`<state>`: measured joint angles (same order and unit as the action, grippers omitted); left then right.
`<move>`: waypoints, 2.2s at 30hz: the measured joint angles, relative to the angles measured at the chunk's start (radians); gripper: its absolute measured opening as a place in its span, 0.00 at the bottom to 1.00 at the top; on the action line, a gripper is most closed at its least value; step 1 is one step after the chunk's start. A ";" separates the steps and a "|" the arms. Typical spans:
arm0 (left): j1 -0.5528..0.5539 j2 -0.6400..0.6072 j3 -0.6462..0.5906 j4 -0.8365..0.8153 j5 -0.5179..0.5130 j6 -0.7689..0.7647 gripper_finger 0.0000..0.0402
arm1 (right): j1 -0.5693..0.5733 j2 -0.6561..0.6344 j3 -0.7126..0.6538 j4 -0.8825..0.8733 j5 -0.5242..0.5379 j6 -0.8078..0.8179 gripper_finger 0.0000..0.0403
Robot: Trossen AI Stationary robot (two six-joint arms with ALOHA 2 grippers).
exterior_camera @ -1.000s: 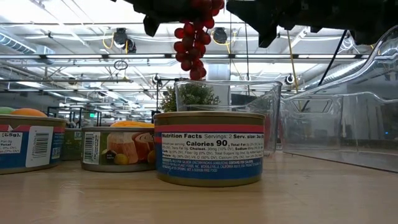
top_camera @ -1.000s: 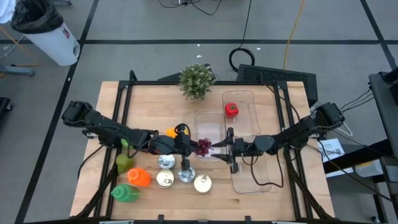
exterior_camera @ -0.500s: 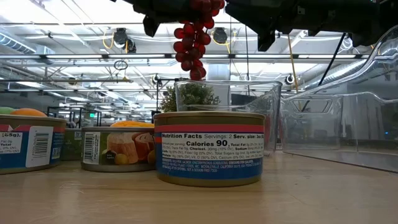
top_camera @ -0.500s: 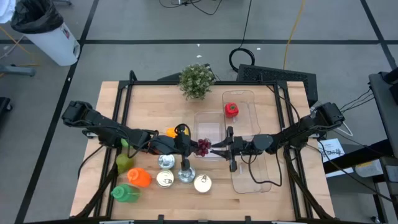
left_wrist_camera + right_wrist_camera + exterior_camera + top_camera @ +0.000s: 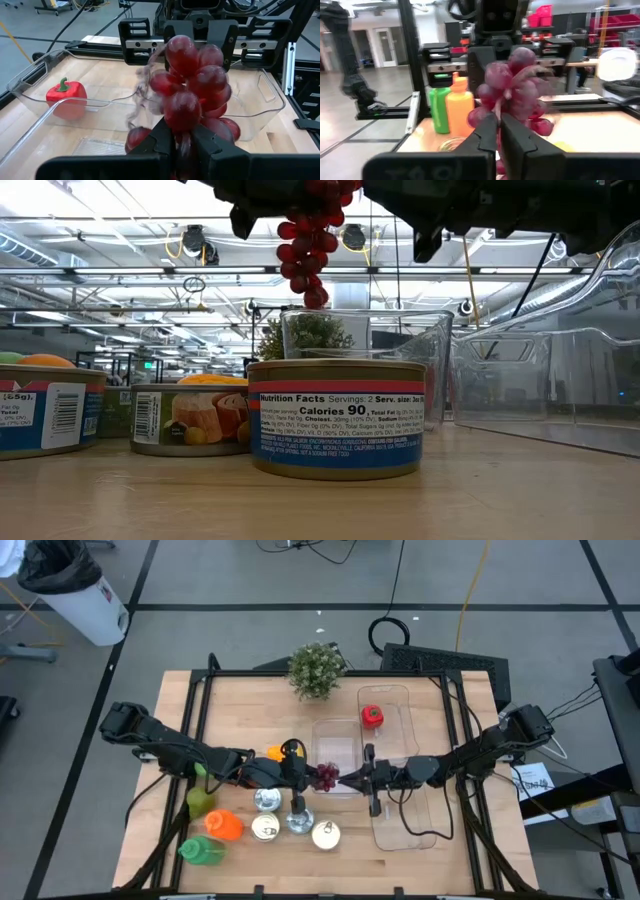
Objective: Pick & Place Food Item
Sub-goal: Put the red grapes into the top transparent bin
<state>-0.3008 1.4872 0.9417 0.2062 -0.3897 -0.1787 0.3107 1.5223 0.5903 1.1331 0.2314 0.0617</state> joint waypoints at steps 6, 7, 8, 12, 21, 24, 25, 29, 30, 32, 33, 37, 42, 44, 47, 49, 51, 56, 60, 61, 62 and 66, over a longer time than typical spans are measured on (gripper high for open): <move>0.000 0.000 0.000 0.001 -0.002 -0.005 0.09 | -0.002 0.000 0.000 0.002 -0.023 -0.011 0.01; 0.000 0.000 0.000 0.006 -0.007 -0.008 0.09 | -0.002 0.000 0.000 0.002 -0.023 -0.021 0.01; 0.000 0.000 0.000 0.009 -0.011 -0.013 0.09 | -0.002 0.000 0.000 0.002 -0.022 -0.024 0.01; -0.012 -0.017 -0.001 0.020 -0.019 0.003 0.13 | -0.002 -0.020 -0.001 -0.023 -0.021 -0.045 0.00; -0.069 -0.153 -0.001 0.000 -0.024 0.098 0.33 | 0.023 -0.217 -0.019 -0.266 0.089 -0.110 0.00; -0.077 -0.162 -0.001 -0.007 -0.022 0.094 0.37 | 0.044 -0.284 -0.057 -0.275 0.147 -0.140 0.00; -0.079 -0.161 -0.001 -0.010 -0.022 0.094 0.38 | 0.051 -0.309 -0.070 -0.274 0.170 -0.151 0.00; -0.081 -0.161 -0.001 -0.017 -0.022 0.092 0.40 | 0.079 -0.429 -0.134 -0.272 0.272 -0.187 0.00; -0.081 -0.161 -0.001 -0.022 -0.022 0.092 0.40 | 0.085 -0.463 -0.152 -0.271 0.294 -0.193 0.00; -0.080 -0.160 -0.001 -0.025 -0.022 0.094 0.40 | 0.099 -0.533 -0.186 -0.270 0.330 -0.208 0.00; -0.079 -0.160 -0.001 -0.023 -0.022 0.096 0.40 | 0.103 -0.566 -0.203 -0.269 0.351 -0.216 0.00; -0.079 -0.160 -0.001 -0.019 -0.022 0.096 0.40 | 0.103 -0.677 -0.277 -0.269 0.441 -0.224 0.00; -0.079 -0.160 -0.001 -0.019 -0.022 0.096 0.40 | 0.102 -0.745 -0.326 -0.271 0.613 -0.274 0.00; -0.079 -0.160 -0.001 -0.019 -0.021 0.096 0.40 | 0.101 -0.752 -0.328 -0.270 0.687 -0.333 0.00; -0.079 -0.160 -0.001 -0.019 -0.021 0.096 0.40 | 0.068 -0.755 -0.328 -0.263 0.769 -0.409 0.00; -0.079 -0.160 -0.001 -0.019 -0.021 0.096 0.40 | 0.018 -0.755 -0.328 -0.265 0.783 -0.416 0.00; -0.079 -0.160 -0.001 -0.019 -0.021 0.096 0.40 | -0.049 -0.750 -0.328 -0.272 0.769 -0.415 0.00; -0.079 -0.160 -0.001 -0.019 -0.021 0.097 0.40 | -0.238 -0.730 -0.328 -0.378 0.742 -0.351 0.00; -0.079 -0.160 -0.001 -0.019 -0.021 0.097 0.40 | -0.369 -0.727 -0.328 -0.509 0.619 -0.223 0.00; -0.079 -0.160 -0.001 -0.019 -0.021 0.096 0.40 | -0.394 -0.727 -0.328 -0.534 0.599 -0.200 0.00; -0.079 -0.160 -0.001 -0.019 -0.021 0.097 0.40 | -0.414 -0.727 -0.328 -0.553 0.588 -0.183 0.00; -0.079 -0.160 -0.001 -0.019 -0.021 0.097 0.40 | -0.461 -0.727 -0.328 -0.590 0.561 -0.157 0.00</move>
<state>-0.3801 1.3273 0.9409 0.1871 -0.4105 -0.0822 -0.1507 0.7952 0.2626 0.5430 0.7927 -0.0954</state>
